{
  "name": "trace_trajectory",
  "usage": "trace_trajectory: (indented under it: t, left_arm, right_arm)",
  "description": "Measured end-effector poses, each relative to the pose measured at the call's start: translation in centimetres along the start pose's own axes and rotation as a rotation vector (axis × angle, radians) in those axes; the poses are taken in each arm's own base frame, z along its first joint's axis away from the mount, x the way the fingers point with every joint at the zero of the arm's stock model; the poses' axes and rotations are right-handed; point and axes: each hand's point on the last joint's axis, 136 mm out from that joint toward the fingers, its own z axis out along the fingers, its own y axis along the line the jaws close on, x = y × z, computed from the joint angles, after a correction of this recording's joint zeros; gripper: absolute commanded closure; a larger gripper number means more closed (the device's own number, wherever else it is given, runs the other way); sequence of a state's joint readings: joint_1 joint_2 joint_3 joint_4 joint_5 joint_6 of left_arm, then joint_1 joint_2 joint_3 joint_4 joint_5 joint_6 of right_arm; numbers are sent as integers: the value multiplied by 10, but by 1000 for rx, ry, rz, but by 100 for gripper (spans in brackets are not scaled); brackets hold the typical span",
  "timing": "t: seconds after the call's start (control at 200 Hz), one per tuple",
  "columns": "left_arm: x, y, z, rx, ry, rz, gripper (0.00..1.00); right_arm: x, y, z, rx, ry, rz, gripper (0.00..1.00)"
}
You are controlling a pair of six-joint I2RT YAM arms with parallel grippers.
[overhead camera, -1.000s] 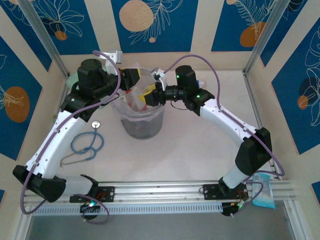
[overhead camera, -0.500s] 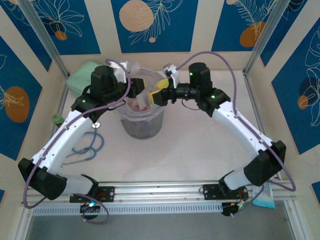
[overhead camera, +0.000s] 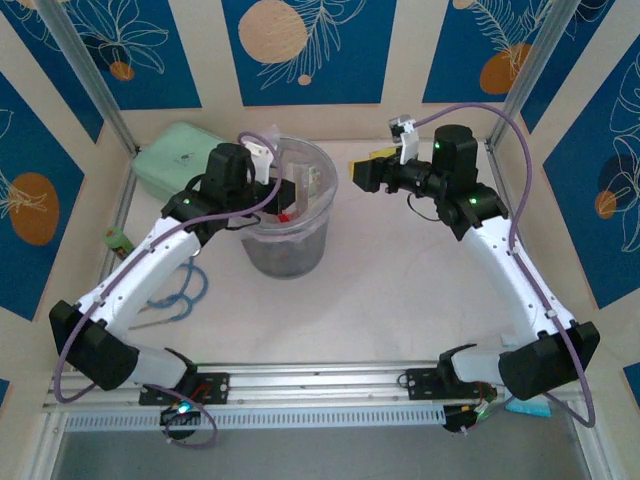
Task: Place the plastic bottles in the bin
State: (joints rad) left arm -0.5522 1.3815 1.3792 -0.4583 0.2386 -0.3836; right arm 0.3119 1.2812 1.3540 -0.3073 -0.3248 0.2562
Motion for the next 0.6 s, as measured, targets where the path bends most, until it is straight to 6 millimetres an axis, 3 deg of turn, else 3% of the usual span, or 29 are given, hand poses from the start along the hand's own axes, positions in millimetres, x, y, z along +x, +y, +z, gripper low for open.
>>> trace_trajectory:
  t: [0.1,0.185,0.285,0.4,0.51,0.6]
  left_arm:
    - [2,1,-2,-4,-2,-3,85]
    - [-5,-2,-14,-6,-36,5,82]
    - [-19,-6,-41,-31,-113,22,72]
    - [-31,-2,-84,-84,-205,23,71]
    - [-35,16,-118,-150,-287,-4,71]
    - [-15,44,-128,-228,-299,-59,71]
  right_arm:
    - [0,-2,7,13,35,25,32]
    - [-12,2,22,16,56,16,38]
    - [-27,10,46,1,75,-22,48]
    - [-34,14,77,-15,100,-45,58]
    - [-33,13,108,-21,134,-64,66]
    - [-26,10,133,-21,174,-80,69]
